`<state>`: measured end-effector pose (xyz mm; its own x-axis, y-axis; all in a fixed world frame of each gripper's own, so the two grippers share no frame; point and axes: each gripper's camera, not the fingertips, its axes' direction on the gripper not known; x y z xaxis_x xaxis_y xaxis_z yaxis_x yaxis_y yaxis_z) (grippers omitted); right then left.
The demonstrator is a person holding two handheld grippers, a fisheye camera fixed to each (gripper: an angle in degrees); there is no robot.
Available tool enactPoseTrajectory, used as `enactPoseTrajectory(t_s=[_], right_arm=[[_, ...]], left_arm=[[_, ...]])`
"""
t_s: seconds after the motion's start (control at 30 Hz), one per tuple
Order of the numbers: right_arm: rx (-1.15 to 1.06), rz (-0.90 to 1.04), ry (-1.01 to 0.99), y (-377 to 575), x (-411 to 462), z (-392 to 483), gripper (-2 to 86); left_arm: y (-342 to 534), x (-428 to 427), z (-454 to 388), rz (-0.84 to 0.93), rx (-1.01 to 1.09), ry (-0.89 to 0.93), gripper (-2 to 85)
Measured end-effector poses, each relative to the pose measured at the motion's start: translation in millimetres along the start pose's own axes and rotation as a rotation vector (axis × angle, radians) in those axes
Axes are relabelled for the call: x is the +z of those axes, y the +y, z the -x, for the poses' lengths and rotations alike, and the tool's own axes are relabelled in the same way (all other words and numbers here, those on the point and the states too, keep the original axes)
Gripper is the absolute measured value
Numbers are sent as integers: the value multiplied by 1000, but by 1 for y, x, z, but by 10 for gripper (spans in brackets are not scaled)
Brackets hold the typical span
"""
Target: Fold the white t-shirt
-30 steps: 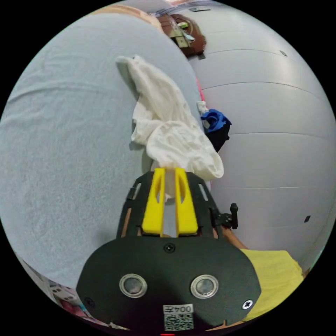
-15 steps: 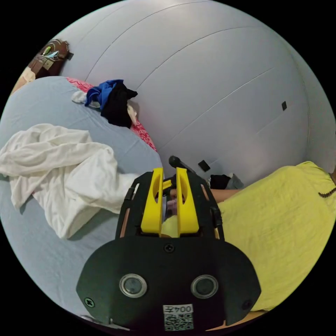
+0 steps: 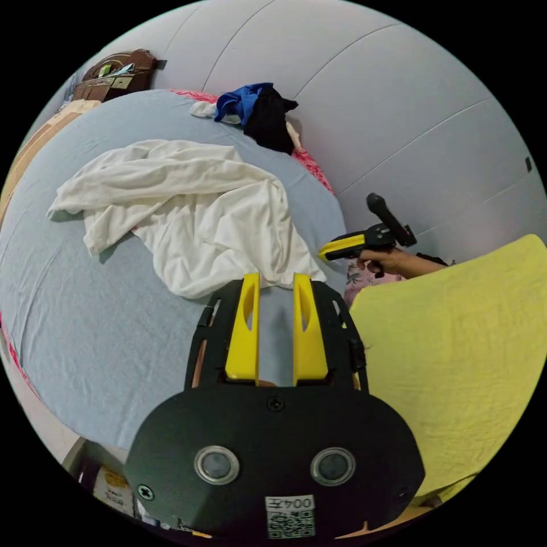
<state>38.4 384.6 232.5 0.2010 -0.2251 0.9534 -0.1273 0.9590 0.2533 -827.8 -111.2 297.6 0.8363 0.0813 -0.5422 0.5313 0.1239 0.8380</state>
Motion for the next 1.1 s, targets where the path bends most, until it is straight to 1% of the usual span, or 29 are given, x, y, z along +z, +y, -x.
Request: enactPoseTrajectory(t_s=[0.13, 0.27, 0.4, 0.5, 0.57, 0.7, 0.77, 0.83, 0.87, 0.9, 0.97, 1.0, 1.03, 1.1], right_arm=[[11, 7, -15, -3, -8, 0, 49], [22, 4, -31, -2, -16, -2, 39], [37, -4, -41, 1, -26, -1, 35], [40, -10, -34, 4, -34, 2, 32], [39, -14, -28, 7, -39, 4, 32], [46, -27, -26, 15, -52, 7, 34], [46, -37, -24, 20, -58, 9, 38], [29, -79, -23, 32, -67, 11, 46], [21, -95, -28, 37, -69, 12, 48], [12, -135, -52, 47, -74, 12, 62], [23, -220, -114, 64, -88, 12, 83], [24, -307, -153, 77, -102, 14, 97], [8, -407, -179, 90, -119, 18, 111], [-15, -524, -184, 105, -143, 25, 114]], left_arm=[[-40, 27, -8, 95, 73, -128, 94], [-68, 51, -34, 191, 142, -78, 94], [-73, 65, -50, 204, 162, -129, 95], [-81, 60, -31, 167, 52, -86, 98], [-91, 52, -9, 133, -54, 2, 101], [-109, 66, 14, 194, -148, 60, 109], [-118, 75, 18, 196, -191, 131, 95], [-126, 76, 13, 176, -188, 173, 65], [-132, 70, 4, 154, -156, 166, 36], [-135, 64, -1, 140, -146, 143, 32], [-150, 25, -30, 48, -68, 97, 18], [-153, 12, -38, 18, -49, 100, 16], [-162, -15, -54, -49, -11, 123, 13], [-175, -60, -78, -153, 51, 165, 10]])
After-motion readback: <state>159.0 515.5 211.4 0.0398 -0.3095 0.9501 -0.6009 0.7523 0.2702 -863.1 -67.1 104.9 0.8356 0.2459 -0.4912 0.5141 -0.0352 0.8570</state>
